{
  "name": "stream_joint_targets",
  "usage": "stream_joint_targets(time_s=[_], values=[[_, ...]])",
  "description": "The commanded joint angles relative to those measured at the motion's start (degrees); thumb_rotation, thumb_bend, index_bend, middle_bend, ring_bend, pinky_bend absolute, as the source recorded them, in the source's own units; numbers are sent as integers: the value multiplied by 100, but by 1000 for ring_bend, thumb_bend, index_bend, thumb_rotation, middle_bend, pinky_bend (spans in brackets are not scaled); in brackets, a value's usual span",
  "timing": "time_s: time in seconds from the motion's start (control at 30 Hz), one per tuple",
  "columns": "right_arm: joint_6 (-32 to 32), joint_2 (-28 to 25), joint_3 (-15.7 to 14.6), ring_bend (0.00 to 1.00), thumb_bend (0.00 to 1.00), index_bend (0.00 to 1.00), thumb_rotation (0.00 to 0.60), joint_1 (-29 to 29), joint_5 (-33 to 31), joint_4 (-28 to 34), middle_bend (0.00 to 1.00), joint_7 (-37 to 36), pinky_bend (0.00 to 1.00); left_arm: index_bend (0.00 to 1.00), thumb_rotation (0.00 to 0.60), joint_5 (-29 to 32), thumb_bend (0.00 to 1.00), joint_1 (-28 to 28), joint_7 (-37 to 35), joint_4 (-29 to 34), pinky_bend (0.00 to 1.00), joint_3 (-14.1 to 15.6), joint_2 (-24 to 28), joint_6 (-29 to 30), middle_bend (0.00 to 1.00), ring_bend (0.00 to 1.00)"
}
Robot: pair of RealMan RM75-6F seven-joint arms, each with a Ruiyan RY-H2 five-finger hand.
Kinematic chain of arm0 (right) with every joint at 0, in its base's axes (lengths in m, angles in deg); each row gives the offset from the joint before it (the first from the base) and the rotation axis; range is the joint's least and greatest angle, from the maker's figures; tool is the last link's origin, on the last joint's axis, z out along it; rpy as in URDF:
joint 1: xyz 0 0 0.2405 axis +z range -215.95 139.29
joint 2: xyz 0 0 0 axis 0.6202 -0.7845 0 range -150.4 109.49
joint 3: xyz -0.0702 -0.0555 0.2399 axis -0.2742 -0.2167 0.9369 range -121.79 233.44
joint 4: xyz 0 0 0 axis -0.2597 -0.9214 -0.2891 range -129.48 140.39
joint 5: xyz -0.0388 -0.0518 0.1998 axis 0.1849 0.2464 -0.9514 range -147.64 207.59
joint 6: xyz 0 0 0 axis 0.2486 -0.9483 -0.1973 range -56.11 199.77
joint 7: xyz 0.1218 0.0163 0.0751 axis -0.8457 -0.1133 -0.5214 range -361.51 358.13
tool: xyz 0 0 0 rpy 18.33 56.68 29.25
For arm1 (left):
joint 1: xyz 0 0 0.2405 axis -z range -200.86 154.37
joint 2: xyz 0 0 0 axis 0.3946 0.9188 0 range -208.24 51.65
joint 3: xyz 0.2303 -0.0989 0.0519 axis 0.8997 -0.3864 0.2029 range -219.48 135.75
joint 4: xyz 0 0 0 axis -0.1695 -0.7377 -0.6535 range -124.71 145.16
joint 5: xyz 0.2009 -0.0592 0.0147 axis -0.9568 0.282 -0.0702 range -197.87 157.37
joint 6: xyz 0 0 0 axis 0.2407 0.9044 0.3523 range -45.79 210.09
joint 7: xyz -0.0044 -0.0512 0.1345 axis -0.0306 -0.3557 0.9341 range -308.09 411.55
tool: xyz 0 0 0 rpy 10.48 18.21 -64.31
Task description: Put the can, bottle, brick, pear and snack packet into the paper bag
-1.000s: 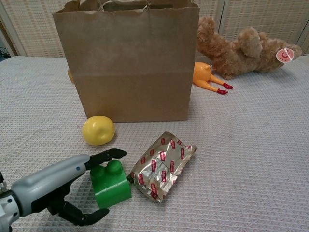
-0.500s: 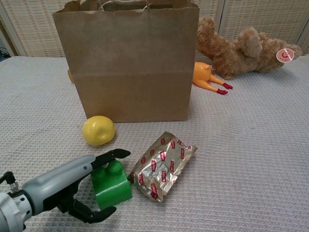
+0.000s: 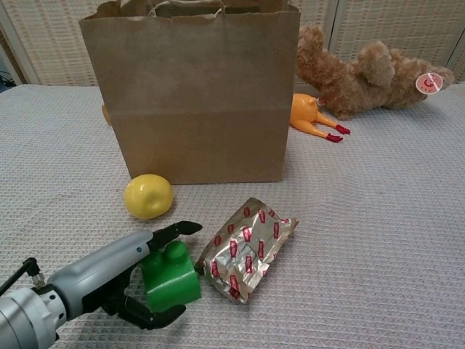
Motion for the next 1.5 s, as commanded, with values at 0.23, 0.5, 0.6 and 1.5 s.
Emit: stream_joint_targets(time_s=[0.23, 0.5, 0.6, 1.5], values=[[5, 4, 5, 0, 17, 0, 600, 3, -4, -3, 0, 8, 0, 239, 600, 0, 475, -93, 119, -183, 366, -25, -149, 293, 254, 193], [-42, 7, -9, 0, 17, 0, 600, -27, 38, 1, 0, 15, 0, 512, 600, 139, 571, -157, 304, -171, 681, -11, -134, 396, 581, 551], [-71, 4, -19, 0, 17, 0, 600, -43, 67, 2, 0, 6, 0, 522, 600, 102, 573, -168, 288, -89, 696, -67, -64, 475, 595, 562], [-227, -66, -64, 0, 16, 0, 600, -103, 264, -33, 0, -188, 0, 522, 600, 714, 582, -86, 291, 1180, 690, -1903, 1986, 1528, 593, 563]])
